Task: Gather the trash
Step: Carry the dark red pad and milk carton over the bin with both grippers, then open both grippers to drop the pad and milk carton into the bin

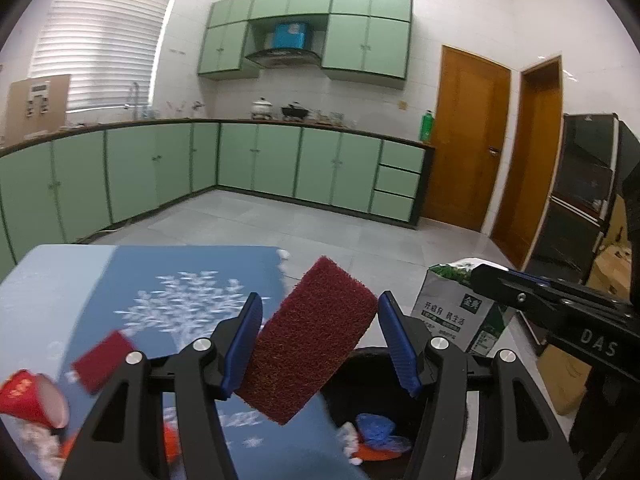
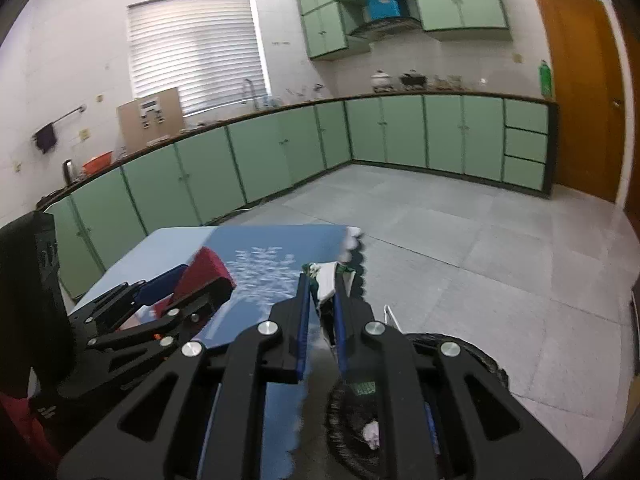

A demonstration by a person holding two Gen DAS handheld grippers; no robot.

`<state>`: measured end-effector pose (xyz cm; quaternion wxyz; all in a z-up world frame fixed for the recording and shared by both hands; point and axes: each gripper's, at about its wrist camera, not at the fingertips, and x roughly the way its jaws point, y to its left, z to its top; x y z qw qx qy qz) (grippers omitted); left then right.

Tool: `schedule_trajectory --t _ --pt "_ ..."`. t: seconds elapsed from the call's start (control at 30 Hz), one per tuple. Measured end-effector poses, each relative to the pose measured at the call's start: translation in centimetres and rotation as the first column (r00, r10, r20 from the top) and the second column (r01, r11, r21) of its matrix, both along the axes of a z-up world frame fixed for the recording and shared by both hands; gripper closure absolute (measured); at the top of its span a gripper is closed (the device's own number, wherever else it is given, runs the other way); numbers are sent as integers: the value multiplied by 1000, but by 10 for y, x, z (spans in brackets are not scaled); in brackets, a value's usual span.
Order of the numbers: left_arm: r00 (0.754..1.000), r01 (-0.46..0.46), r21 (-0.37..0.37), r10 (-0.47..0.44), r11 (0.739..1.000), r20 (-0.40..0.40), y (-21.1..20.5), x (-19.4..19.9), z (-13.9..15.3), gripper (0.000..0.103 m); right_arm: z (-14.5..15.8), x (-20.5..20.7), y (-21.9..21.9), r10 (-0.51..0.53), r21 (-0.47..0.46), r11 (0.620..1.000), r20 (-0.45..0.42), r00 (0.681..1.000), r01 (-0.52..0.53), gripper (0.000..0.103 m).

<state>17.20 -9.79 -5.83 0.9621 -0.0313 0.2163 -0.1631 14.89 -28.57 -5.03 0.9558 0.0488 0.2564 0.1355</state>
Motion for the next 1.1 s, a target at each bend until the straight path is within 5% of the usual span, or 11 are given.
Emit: schedule_trajectory --t 0.73,0.77,0.87,0.93,1.1 --pt "983 121 24 -117 992 -138 -110 63 -55 44 -79 51 -110 -137 45 988 -150 979 145 89" --pt "982 127 24 -123 992 -145 -111 64 -56 43 -83 53 -113 -143 40 988 -160 977 151 87" --pt "978 133 18 -128 991 -163 -113 70 -58 33 -95 56 -119 -157 27 986 -182 971 164 57" --pt "980 127 12 -124 992 -154 -111 68 -57 28 -98 56 -123 -171 20 984 -187 967 177 56" --pt "985 101 11 -99 995 -139 -104 64 -54 27 -97 47 -128 -228 -5 973 -167 959 230 21"
